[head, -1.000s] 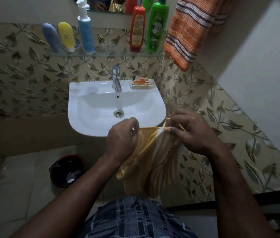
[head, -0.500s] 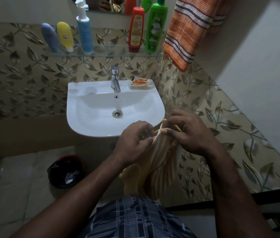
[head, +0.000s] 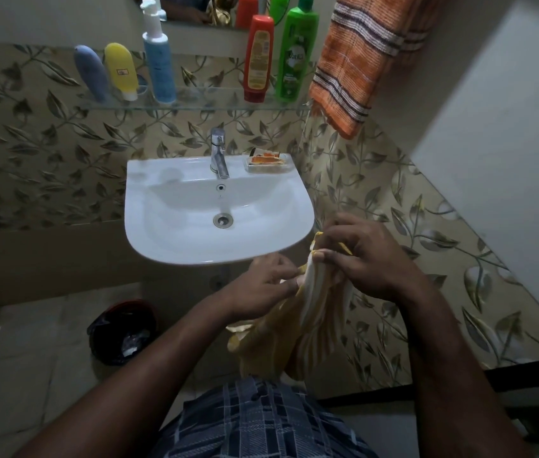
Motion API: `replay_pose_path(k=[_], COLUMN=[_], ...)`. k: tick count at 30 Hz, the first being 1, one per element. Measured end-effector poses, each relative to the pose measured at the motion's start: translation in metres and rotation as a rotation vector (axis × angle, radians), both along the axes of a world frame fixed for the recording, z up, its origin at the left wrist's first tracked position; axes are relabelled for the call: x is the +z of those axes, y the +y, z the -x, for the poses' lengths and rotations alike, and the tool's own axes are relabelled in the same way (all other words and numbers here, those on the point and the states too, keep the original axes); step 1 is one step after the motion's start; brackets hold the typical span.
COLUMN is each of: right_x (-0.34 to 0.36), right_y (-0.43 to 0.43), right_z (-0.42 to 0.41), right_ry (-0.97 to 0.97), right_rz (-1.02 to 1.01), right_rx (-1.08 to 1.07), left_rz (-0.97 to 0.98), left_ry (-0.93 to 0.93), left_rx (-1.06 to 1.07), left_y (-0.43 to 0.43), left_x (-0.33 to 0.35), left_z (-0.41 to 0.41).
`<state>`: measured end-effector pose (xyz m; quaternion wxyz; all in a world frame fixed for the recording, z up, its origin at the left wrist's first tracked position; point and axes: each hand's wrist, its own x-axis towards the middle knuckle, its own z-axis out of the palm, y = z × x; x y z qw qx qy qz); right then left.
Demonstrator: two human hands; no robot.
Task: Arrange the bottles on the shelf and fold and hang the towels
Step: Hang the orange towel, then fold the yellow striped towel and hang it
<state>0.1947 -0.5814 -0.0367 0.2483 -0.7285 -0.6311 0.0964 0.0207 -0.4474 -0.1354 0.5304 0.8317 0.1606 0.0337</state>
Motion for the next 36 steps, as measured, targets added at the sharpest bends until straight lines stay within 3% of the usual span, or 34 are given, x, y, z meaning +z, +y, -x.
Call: replay_pose_path(k=[5, 9, 12, 17, 23, 25, 27, 30, 34, 36], right_x=[-0.002, -0.005, -0.007, -0.004, 0.002, 0.001, -0.003, -0.009, -0.013, -0.014], right_y=[-0.003, -0.003, -0.002, 0.004, 0.006, 0.007, 0.007, 0.007, 0.006, 0.006], right_z=[-0.009, -0.014, -0.013, -0.007, -0.007, -0.007, -0.007, -0.006, -0.005, -0.006], right_ry=[0.038, 0.013, 0.043, 0.067, 0.066, 0.051, 0.04, 0.026, 0.011, 0.013], right_rz=[-0.012, -0.022, -0.04, -0.054, -0.075, -0.067, -0.047, -0.025, -0.023, -0.029], right_rx=[-0.085, -0.125, -0.125, -0.107, -0.101, -0.103, -0.11, -0.131, -0.152, -0.161], left_rz=[-0.018, -0.215, -0.305, 0.183, 0.444, 0.274, -0.116, -0.693, -0.793, -0.81], left_ry=[-0.183, -0.356, -0.497, -0.29, -0.085, 0.089, 0.309, 0.599, 0.847, 0.827], left_rx=[0.125, 0.368, 0.326, 0.158, 0.092, -0.005, -0.187, -0.171, -0.131, -0.056], left_y=[0.0, 0.002, 0.002, 0.004, 0.011, 0.016, 0.019, 0.021, 0.029, 0.028], left_x=[0.008, 0.013, 0.02, 0.018, 0.007, 0.003, 0.002, 0.005, -0.004, -0.006], left_z=[0.006, 0.011, 0.013, 0.014, 0.016, 0.018, 0.018, 0.015, 0.026, 0.028])
